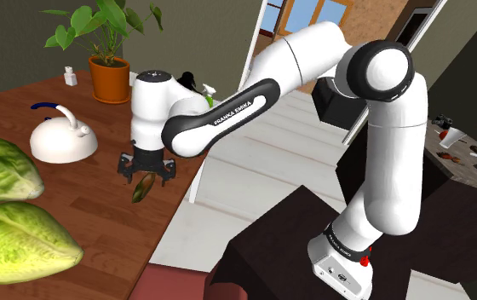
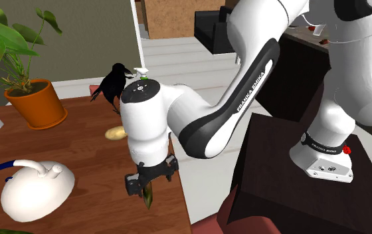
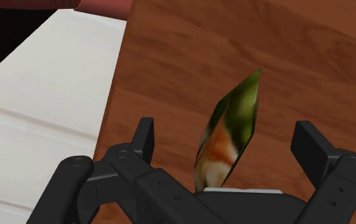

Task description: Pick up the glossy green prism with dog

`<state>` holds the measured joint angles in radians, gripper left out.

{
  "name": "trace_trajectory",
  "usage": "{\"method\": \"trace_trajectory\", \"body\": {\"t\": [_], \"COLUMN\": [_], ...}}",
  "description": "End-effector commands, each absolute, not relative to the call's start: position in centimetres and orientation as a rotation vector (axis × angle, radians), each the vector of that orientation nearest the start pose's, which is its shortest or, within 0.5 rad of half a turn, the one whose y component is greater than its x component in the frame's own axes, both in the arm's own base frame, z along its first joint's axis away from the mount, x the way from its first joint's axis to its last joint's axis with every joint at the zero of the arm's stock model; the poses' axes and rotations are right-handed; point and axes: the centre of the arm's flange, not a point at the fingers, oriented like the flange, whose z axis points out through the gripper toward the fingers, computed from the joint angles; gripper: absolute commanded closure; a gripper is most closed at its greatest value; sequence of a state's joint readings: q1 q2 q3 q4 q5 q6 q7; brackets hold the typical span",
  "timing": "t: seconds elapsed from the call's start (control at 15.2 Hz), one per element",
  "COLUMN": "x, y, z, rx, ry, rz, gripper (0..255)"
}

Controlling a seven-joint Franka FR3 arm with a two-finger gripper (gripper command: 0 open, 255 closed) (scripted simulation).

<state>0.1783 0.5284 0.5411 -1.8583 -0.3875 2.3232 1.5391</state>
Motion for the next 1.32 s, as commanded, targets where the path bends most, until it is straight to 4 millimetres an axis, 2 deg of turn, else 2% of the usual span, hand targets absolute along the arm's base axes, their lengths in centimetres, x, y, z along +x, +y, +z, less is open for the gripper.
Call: {"method": "trace_trajectory", "body": {"t": [0.0,0.53,0.66,0.73,1.25], "x": [51.8,52.0,52.0,52.0,52.1], "y": [41.6,41.8,41.8,41.8,41.8], "z": [25.4,21.2,21.2,21.1,21.1], "rx": [-2.951,-2.948,-2.948,-2.948,-2.948], "ry": [0.994,1.0,1.0,1.0,1.0], "rz": [-0.059,-0.06,-0.059,-0.059,-0.059], "gripper": [0,0,0,255,255]}}
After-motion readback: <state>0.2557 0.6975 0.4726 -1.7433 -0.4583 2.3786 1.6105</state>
